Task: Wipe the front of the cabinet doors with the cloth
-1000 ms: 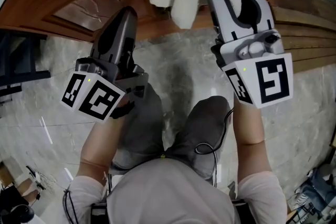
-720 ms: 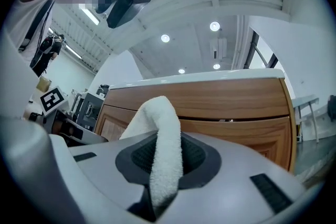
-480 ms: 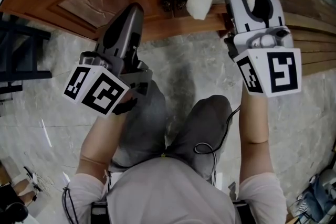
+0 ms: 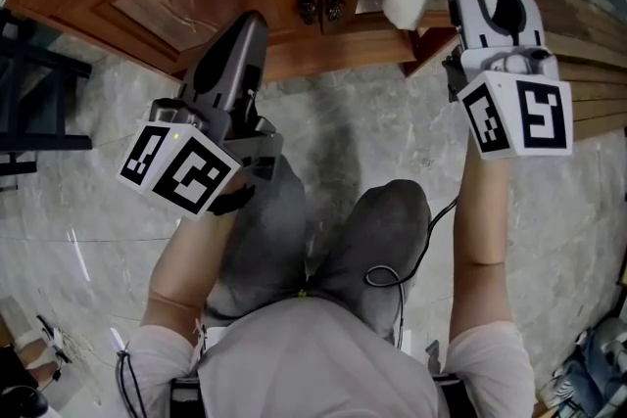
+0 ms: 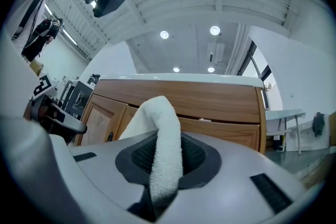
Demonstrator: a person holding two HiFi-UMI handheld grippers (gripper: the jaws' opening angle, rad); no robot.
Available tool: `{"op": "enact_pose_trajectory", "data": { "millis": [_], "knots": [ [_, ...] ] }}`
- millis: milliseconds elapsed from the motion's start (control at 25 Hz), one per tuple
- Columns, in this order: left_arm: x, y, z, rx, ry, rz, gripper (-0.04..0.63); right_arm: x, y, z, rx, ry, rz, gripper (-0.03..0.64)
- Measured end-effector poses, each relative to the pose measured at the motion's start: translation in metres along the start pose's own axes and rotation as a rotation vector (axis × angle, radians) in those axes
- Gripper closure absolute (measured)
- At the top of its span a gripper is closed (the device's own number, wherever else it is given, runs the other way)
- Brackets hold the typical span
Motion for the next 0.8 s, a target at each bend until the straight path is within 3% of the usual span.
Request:
{"op": "enact_pose_trajectory", "data": {
  "millis": [320, 800],
  "knots": [
    [0.001, 0.005, 0.000, -0.009, 0.003, 0.008, 0.578, 0.008, 0.012, 0.024, 0.027, 0.046, -0.011, 0.535],
    [-0.006, 0.019, 0.005, 0.013, 0.021, -0.006, 0.578, 0.034, 0.038, 0.081, 0.098, 0.147, -0.124, 0.535]
  ]
}}
Point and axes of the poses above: the fingertips, and each gripper's own axes: x backward along the fingers, z to its right, y out of its underside, the point moved 6 cm from there along x, backward along the fingers, and after that the axes turned 15 degrees about x, right-handed, at the moved point
